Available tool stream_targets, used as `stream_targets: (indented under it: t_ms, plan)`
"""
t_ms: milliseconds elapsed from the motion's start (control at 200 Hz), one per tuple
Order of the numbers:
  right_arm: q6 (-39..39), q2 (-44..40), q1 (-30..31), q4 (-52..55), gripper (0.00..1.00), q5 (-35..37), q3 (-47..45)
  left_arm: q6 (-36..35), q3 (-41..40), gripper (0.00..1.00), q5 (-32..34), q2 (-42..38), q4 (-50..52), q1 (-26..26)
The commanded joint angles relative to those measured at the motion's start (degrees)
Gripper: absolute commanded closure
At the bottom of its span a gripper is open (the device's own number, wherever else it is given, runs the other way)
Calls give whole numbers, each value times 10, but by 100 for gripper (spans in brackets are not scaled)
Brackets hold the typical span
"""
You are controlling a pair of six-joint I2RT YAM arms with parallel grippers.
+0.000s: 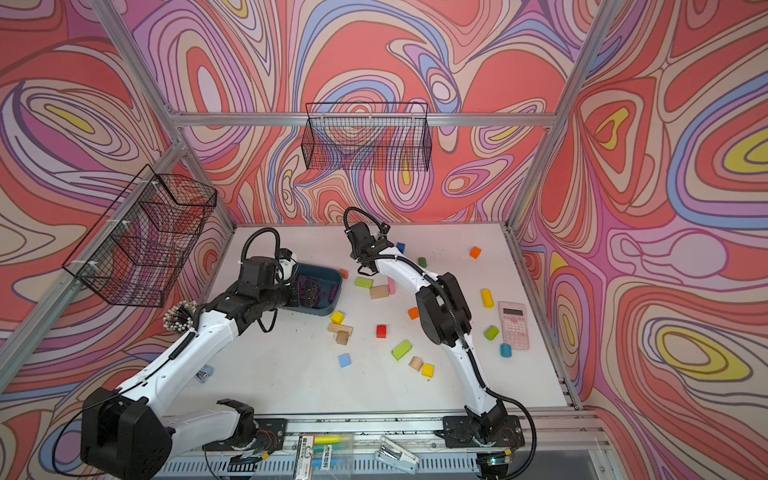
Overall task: Pick purple bricks into the storage bin
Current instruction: Place the building block in the storage box.
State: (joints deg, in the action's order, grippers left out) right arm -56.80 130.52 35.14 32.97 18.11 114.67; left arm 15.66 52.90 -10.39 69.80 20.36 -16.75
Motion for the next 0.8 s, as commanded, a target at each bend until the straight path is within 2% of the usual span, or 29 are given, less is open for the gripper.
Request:
stream_targets:
  t_ms: [0, 456, 796]
  plan:
    - [11, -42, 9, -13, 78, -2, -25, -8, 23, 0, 19, 13, 20, 6]
    - [36, -144, 37, -24, 79, -18, -116, -10, 34, 0, 64, 30, 36, 9]
    - [50, -189, 48, -30, 79, -8, -156, -5, 38, 0, 87, 27, 39, 20]
